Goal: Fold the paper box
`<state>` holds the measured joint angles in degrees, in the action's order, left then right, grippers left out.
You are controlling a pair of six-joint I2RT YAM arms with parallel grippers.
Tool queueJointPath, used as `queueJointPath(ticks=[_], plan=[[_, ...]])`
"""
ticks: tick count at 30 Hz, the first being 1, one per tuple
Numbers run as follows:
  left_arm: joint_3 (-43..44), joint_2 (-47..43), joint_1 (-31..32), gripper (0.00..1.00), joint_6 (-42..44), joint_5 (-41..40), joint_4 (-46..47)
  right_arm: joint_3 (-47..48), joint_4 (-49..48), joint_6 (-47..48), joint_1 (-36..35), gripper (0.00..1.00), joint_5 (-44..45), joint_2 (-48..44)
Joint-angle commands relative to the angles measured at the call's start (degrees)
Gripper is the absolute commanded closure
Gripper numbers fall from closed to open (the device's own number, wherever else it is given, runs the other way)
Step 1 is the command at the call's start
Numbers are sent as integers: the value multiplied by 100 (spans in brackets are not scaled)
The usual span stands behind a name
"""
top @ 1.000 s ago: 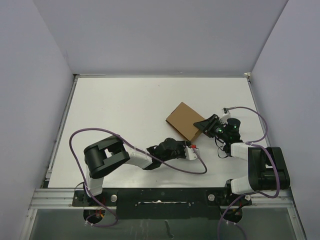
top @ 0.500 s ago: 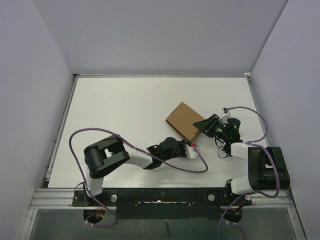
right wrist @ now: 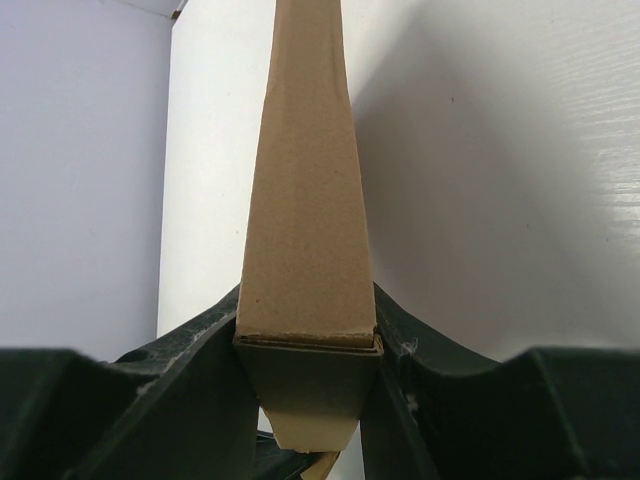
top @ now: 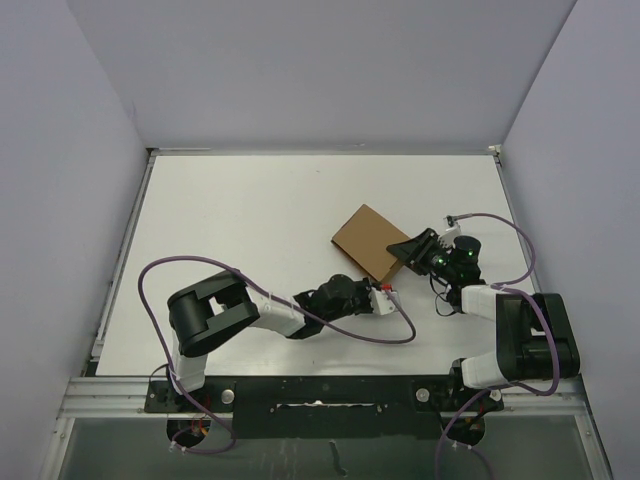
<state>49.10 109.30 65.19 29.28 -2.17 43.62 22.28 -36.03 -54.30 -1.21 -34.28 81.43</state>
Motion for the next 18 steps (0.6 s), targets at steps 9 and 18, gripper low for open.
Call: queueJointPath(ticks=[9, 18], plan=[[-392, -226, -92, 100, -738, -120, 972, 145, -76, -17, -19, 78, -96, 119], [-692, -131, -112, 100, -965, -202, 1495, 140, -132, -99, 38, 78, -165, 197]])
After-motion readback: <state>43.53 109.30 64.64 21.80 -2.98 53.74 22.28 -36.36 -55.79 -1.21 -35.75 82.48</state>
